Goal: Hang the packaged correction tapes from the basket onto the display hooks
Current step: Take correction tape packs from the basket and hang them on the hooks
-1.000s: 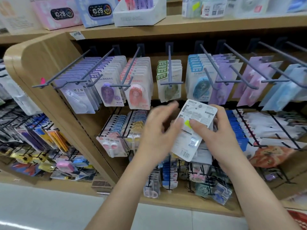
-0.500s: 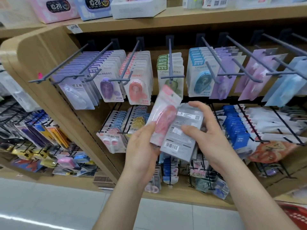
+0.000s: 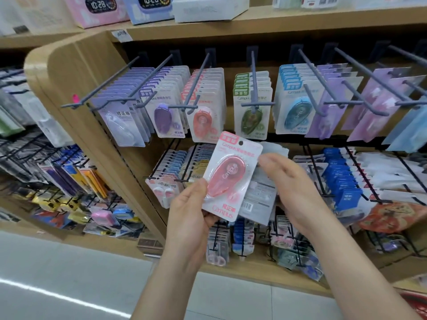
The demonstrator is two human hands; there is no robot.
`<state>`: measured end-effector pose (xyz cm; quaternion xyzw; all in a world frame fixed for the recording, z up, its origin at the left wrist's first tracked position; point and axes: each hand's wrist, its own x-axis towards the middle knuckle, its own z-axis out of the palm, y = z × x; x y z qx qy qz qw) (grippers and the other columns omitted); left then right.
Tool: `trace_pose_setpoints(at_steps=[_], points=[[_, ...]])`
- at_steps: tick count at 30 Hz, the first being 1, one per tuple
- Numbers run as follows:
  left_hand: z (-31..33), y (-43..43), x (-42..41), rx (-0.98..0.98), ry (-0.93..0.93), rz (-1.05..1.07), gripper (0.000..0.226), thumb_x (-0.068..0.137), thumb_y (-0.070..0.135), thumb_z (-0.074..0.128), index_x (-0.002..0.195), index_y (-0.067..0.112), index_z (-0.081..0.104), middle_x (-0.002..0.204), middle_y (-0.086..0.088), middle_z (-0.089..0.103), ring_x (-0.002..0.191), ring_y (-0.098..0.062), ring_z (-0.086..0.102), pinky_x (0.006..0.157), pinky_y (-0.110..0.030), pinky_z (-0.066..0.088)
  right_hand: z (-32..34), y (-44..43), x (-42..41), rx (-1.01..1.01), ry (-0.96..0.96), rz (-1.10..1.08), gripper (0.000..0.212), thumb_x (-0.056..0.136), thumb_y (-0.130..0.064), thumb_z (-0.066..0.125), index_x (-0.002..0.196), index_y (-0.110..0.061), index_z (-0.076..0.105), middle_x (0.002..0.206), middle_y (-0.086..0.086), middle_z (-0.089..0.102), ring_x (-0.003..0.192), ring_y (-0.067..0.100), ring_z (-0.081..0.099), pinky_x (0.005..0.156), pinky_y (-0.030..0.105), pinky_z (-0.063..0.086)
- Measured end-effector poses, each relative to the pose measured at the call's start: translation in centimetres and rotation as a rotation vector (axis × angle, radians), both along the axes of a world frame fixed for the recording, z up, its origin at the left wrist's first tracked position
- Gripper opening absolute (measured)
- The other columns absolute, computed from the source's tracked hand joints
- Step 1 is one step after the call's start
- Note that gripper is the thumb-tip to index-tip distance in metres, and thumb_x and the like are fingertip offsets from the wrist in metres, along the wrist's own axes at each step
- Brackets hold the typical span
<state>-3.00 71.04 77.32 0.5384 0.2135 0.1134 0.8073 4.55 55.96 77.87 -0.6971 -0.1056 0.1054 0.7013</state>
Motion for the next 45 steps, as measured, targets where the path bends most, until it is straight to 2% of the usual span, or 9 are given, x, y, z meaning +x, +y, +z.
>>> trace_pose_setpoints(at_steps=[7, 10, 16, 21, 28, 33, 35, 38, 45], points=[[2.0, 2.9, 0.9, 0.282, -0.066, -0.082, 0.017, 0.096, 0.013, 0.057, 0.101, 0.016, 0.073, 0.095, -0.001, 0.077, 0.082, -0.014, 0.073, 0.062, -0.024, 0.056, 0.1, 1.4, 0.1, -0.292, -0.179, 0.077, 0.008, 0.091, -0.036, 0.066, 0.087, -0.042, 0.07, 0.116, -0.008, 0.058, 0.109, 0.006, 0.056, 0.094, 0.03, 0.044], [3.6, 3.8, 2.8, 0.333, -0.113, -0.12, 0.01, 0.087, 0.02, 0.068, 0.093, 0.016, 0.074, 0.086, -0.002, 0.076, 0.078, -0.017, 0.071, 0.07, -0.034, 0.059, 0.4, 2.2, -0.3, -0.358, -0.221, 0.127, 0.007, 0.091, -0.035, 0.066, 0.089, -0.042, 0.068, 0.114, -0.009, 0.049, 0.109, 0.003, 0.051, 0.09, 0.024, 0.043], [4.3, 4.1, 5.7, 0.252, -0.241, 0.145, 0.012, 0.091, 0.009, 0.066, 0.08, 0.013, 0.068, 0.063, 0.009, 0.068, 0.06, -0.005, 0.062, 0.057, -0.024, 0.053, 0.9, 3.1, -0.5, -0.38, -0.242, 0.163, 0.014, 0.081, -0.05, 0.07, 0.093, -0.042, 0.068, 0.114, -0.009, 0.05, 0.108, -0.003, 0.05, 0.081, 0.008, 0.035], [5.1, 5.1, 7.7, 0.426, -0.312, 0.246, 0.021, 0.088, 0.016, 0.073, 0.07, 0.026, 0.069, 0.062, 0.014, 0.066, 0.065, -0.006, 0.059, 0.065, -0.027, 0.051, 0.3, 4.6, 0.0, -0.352, -0.237, 0.142, 0.007, 0.093, -0.045, 0.06, 0.096, -0.046, 0.066, 0.116, -0.009, 0.053, 0.11, -0.009, 0.044, 0.078, -0.005, 0.031], [5.0, 6.3, 9.5, 0.521, -0.287, 0.227, 0.025, 0.091, 0.009, 0.067, 0.07, 0.022, 0.069, 0.057, 0.014, 0.061, 0.058, -0.004, 0.052, 0.056, -0.024, 0.045, -1.5, 6.1, 1.1, -0.299, -0.211, 0.122, 0.024, 0.096, -0.055, 0.052, 0.1, -0.039, 0.069, 0.107, -0.004, 0.067, 0.113, 0.013, 0.055, 0.093, 0.037, 0.049], [5.8, 6.6, 9.5, 0.292, -0.211, 0.109, 0.025, 0.101, 0.009, 0.051, 0.083, 0.015, 0.067, 0.065, 0.009, 0.069, 0.061, -0.006, 0.065, 0.059, -0.025, 0.053, -1.2, 6.6, 0.7, -0.173, -0.147, 0.112, 0.021, 0.098, -0.041, 0.057, 0.092, -0.027, 0.072, 0.095, -0.005, 0.072, 0.095, 0.012, 0.067, 0.081, 0.033, 0.055], [5.6, 6.4, 9.0, 0.461, -0.175, 0.116, 0.016, 0.103, 0.019, 0.049, 0.108, 0.017, 0.064, 0.085, 0.01, 0.071, 0.077, -0.004, 0.068, 0.067, -0.025, 0.054, -0.7, 6.9, 0.6, -0.131, -0.136, 0.097, 0.023, 0.099, -0.035, 0.056, 0.087, -0.022, 0.071, 0.088, -0.003, 0.073, 0.081, 0.01, 0.068, 0.073, 0.031, 0.053], [3.1, 6.0, 6.4, 0.597, -0.234, 0.041, 0.048, 0.094, 0.023, 0.064, 0.136, 0.035, 0.044, 0.122, -0.001, 0.066, 0.11, -0.014, 0.065, 0.092, -0.039, 0.055, -0.6, 7.2, 0.9, -0.131, -0.165, 0.057, 0.027, 0.1, -0.036, 0.056, 0.085, -0.018, 0.069, 0.085, 0.005, 0.071, 0.081, 0.023, 0.065, 0.074, 0.042, 0.053], [0.5, 5.8, 5.9, 0.64, -0.136, 0.081, 0.059, 0.083, 0.021, 0.078, 0.128, 0.05, 0.054, 0.131, 0.002, 0.064, 0.12, -0.018, 0.061, 0.099, -0.041, 0.053, -0.7, 6.3, 1.4, -0.159, -0.12, -0.031, 0.024, 0.094, -0.017, 0.055, 0.078, -0.031, 0.066, 0.086, -0.011, 0.066, 0.078, 0.009, 0.061, 0.064, 0.026, 0.046]])
